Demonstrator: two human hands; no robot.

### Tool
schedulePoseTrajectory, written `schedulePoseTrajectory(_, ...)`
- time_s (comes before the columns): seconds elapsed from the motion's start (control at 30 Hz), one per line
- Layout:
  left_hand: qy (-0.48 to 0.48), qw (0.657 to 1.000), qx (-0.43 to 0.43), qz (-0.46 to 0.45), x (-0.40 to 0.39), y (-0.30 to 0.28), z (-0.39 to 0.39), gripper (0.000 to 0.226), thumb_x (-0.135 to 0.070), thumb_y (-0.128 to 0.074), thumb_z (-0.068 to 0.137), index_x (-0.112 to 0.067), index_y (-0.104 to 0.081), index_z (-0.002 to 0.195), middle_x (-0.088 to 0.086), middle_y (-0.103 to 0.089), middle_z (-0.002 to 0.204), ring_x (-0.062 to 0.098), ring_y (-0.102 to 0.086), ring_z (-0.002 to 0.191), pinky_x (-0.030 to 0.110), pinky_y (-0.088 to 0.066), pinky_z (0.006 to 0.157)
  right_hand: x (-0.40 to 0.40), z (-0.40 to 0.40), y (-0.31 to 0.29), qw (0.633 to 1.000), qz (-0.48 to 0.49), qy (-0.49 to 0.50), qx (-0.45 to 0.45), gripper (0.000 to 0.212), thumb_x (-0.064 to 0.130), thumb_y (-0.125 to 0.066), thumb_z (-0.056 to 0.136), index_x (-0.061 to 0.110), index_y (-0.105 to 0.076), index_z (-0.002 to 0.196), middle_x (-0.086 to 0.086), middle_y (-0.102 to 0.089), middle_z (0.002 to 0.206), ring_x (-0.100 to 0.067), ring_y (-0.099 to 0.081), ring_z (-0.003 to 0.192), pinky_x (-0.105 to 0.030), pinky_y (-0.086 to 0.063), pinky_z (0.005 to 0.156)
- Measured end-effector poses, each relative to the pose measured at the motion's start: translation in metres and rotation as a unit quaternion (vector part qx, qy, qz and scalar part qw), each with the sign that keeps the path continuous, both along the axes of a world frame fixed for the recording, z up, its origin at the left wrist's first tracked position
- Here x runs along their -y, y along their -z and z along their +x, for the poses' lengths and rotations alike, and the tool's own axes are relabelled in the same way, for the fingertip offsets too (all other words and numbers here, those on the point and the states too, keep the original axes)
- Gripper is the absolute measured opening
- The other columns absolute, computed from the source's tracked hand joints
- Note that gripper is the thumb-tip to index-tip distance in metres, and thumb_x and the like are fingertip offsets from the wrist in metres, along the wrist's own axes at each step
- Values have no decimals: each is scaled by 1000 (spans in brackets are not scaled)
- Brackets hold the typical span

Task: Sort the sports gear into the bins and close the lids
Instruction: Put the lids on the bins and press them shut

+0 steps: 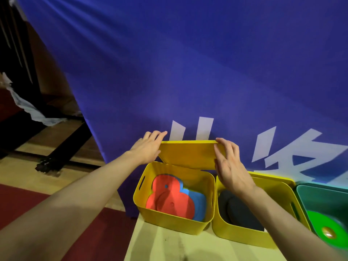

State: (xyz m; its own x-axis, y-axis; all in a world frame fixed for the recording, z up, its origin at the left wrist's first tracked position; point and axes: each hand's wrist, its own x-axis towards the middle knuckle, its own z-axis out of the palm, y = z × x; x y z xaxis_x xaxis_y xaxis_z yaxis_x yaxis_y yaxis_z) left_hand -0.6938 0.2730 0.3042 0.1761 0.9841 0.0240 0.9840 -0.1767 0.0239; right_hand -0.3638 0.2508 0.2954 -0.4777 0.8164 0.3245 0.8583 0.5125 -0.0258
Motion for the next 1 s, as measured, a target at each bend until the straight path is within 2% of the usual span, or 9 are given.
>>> schedulePoseTrajectory(0.13, 19, 998, -50, 17, -2, 14, 0, 45, -25, -53, 104, -28, -41, 147, -1, -55, 138, 24, -50, 123, 44, -49, 97, 19, 10, 13, 1000, 10, -7, -19, 62, 22, -59, 102, 3, -32, 154, -17, -20, 160, -35, -22, 148, -41, -50, 104)
schedulePoseTrajectory(0.27, 52, 995, -72, 47, -5, 14, -5, 23, -25, -50, 106, -30, -57, 128, -6, -62, 117, 18, -53, 107, 37, -49, 86, 26, 19, 13, 999, -10, -24, -23, 58, 30, -52, 104, 8, -32, 155, -13, -19, 161, -31, -21, 149, -37, -51, 106)
schedulePoseTrajectory(0.43, 102, 993, -32, 49, -5, 1, -22, 20, -30, -52, 105, -31, -62, 123, -11, -61, 109, 12, -47, 99, 36, -52, 81, 33, 32, 14, 999, -26, -35, -17, 61, 33, -51, 102, 11, -32, 156, -9, -18, 162, -28, -24, 148, -32, -56, 97)
schedulePoseTrajectory(0.53, 131, 991, -23, 18, 5, 2, -25, 17, -30, -53, 105, -31, -63, 119, -12, -59, 106, 10, -50, 97, 36, -51, 84, 42, 33, 25, 999, -44, -22, -16, 62, 34, -52, 102, 11, -34, 156, -9, -14, 166, -31, -23, 148, -37, -52, 103)
schedulePoseTrajectory(0.63, 128, 992, -1, 9, 17, 8, -26, 14, -30, -51, 105, -32, -60, 115, -12, -52, 106, 12, -57, 91, 37, -54, 75, 51, 37, 37, 998, -55, -17, -2, 61, 38, -52, 101, 13, -38, 155, -6, -12, 168, -33, -25, 146, -41, -47, 106)
schedulePoseTrajectory(0.73, 128, 992, 9, 2, 28, 10, -32, 12, -31, -51, 105, -31, -59, 113, -12, -49, 107, 14, -59, 83, 39, -54, 70, 56, 44, 49, 996, -75, -36, 27, 59, 39, -47, 101, 17, -37, 155, -2, -20, 167, -31, -29, 142, -47, -47, 109)
schedulePoseTrajectory(0.87, 149, 987, 15, -48, 48, 22, -33, 14, -28, -58, 102, -24, -60, 116, -6, -50, 109, 19, -59, 93, 34, -47, 76, 65, 44, 73, 991, -116, -51, 48, 59, 42, -40, 103, 21, -31, 158, -1, -14, 168, -30, -18, 151, -51, -35, 117)
schedulePoseTrajectory(1.0, 144, 986, 15, -78, 70, 46, -35, 15, -26, -62, 100, -25, -57, 114, -3, -59, 114, 21, -58, 102, 35, -46, 85, 85, 44, 93, 981, -163, -69, 77, 60, 47, -30, 104, 26, -22, 160, -1, -7, 167, -27, -9, 155, -46, -25, 122)
